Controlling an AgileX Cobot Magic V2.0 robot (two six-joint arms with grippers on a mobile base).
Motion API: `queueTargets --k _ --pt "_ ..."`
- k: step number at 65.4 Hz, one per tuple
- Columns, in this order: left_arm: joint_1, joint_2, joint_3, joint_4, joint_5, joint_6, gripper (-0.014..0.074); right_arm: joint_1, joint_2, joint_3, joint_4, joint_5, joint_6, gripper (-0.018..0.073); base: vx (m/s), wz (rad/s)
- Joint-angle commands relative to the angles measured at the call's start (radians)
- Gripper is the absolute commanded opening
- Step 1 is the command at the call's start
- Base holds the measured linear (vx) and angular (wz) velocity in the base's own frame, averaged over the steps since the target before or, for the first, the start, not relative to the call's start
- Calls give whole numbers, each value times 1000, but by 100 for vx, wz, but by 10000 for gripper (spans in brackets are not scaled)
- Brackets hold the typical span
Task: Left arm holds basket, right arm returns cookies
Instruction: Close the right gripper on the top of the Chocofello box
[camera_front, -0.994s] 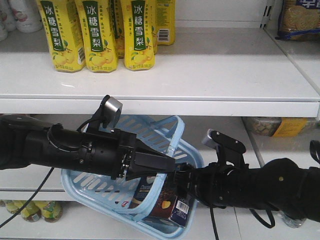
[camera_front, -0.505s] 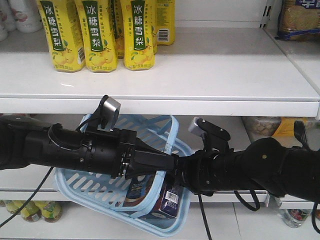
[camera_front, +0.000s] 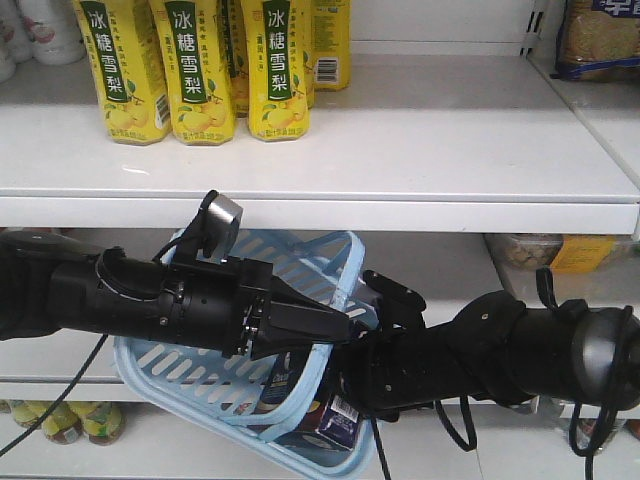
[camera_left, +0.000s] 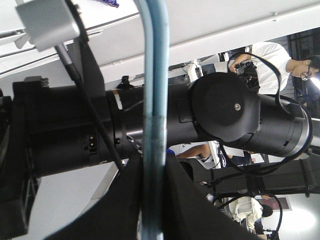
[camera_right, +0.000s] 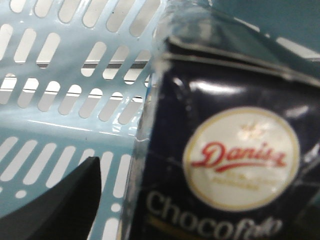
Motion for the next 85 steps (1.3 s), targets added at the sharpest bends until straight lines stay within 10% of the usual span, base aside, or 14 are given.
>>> queueTargets --k 1,35,85 --pt "7 -41 -39 -176 -1 39 -6 -1 -26 -25 90 -5 -93 460 0 0" --pt "7 -41 -39 -176 -1 39 -6 -1 -16 -25 148 -38 -151 220 0 0" --pt "7 -41 -39 -176 -1 39 -6 -1 -365 188 150 -140 -137 227 0 0"
